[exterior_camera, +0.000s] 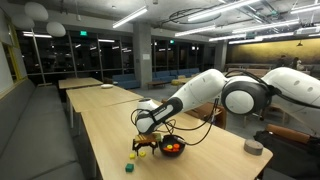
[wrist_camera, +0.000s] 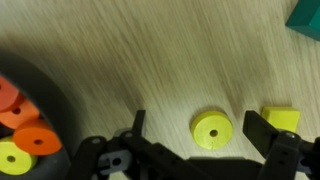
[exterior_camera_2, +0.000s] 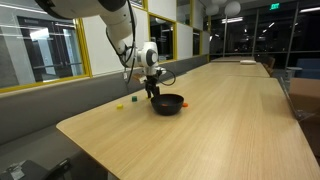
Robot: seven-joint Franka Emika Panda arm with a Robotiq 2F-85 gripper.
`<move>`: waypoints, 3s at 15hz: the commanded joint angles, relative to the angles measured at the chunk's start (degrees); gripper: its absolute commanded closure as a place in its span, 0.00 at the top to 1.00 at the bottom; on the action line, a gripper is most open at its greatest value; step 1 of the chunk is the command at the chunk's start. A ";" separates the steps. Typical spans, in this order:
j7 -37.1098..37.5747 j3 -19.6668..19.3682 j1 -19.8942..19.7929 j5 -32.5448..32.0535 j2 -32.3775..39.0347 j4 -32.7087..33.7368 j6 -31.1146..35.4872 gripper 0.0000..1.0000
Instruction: Put some of the orange discs on the table into the bowl
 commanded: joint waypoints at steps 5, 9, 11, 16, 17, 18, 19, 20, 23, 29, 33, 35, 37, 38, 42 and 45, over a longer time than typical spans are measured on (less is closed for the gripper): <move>1.26 -1.41 0.55 -0.14 3.10 4.98 -0.74 1.00; 1.06 -1.76 0.63 -0.45 3.37 5.41 -0.67 0.59; 1.04 -1.91 0.63 -0.52 3.06 5.37 -0.79 0.42; 0.86 -2.32 0.66 -0.86 1.85 4.59 -0.93 0.19; 0.86 -2.51 0.61 -0.95 1.29 4.06 -0.97 0.19; 0.90 -2.70 0.61 -1.06 1.03 3.86 -1.03 0.19; 0.97 -3.06 0.57 -1.25 0.27 3.24 -1.27 0.19; 0.91 -3.28 0.47 -1.36 -0.17 2.92 -1.29 0.19; 0.92 -4.32 0.34 -1.90 -3.06 0.69 -0.49 0.19; 0.33 -5.48 0.48 -3.29 -12.40 -6.86 -1.89 0.19; 1.13 -6.88 1.00 -7.34 -18.69 -13.55 -6.28 0.18; 1.15 -7.25 0.81 -9.80 -21.17 -16.51 -9.44 0.18; 0.95 -7.26 0.38 -11.78 -22.89 -18.90 -11.95 0.18; 0.83 -7.08 0.03 -12.25 -23.62 -19.96 -12.59 0.18; -0.33 -5.57 -1.55 -11.20 -24.85 -23.73 -12.32 0.18; -1.37 -4.10 -2.50 -9.54 -24.01 -24.53 -12.57 0.68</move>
